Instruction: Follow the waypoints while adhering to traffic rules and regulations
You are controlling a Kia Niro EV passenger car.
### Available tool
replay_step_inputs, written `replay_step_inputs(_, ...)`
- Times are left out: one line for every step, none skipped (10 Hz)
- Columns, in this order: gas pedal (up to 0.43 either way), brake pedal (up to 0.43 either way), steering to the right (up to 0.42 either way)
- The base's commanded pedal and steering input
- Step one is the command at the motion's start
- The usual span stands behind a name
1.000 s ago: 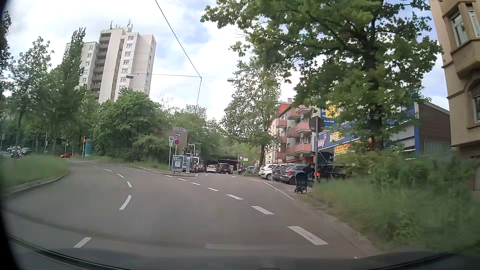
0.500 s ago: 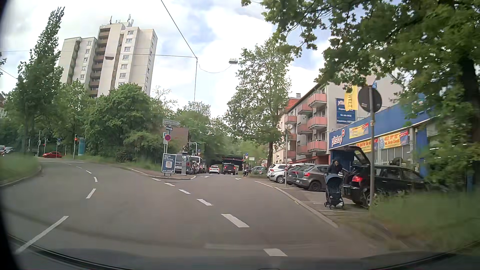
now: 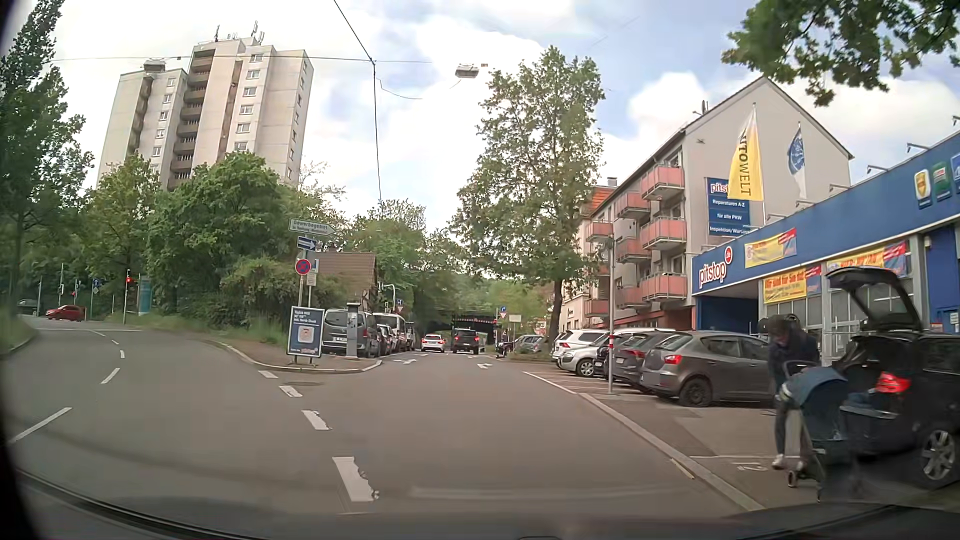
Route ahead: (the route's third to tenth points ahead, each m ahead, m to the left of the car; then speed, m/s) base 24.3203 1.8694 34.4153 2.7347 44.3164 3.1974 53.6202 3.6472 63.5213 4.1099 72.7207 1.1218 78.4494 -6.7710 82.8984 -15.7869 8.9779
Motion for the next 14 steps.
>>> replay_step_inputs(0.039, 0.000, -0.014)
replay_step_inputs(0.039, 0.000, -0.008)
replay_step_inputs(0.039, 0.000, -0.007)
replay_step_inputs(0.039, 0.000, -0.007)
replay_step_inputs(0.039, 0.000, -0.007)
replay_step_inputs(0.039, 0.000, -0.007)
replay_step_inputs(0.039, 0.000, -0.008)
replay_step_inputs(0.039, 0.000, -0.010)
replay_step_inputs(0.020, 0.000, -0.016)
replay_step_inputs(0.000, 0.000, -0.018)
replay_step_inputs(0.000, 0.000, -0.019)
replay_step_inputs(0.000, 0.000, -0.019)
replay_step_inputs(0.000, 0.000, -0.020)
replay_step_inputs(0.000, 0.000, -0.020)
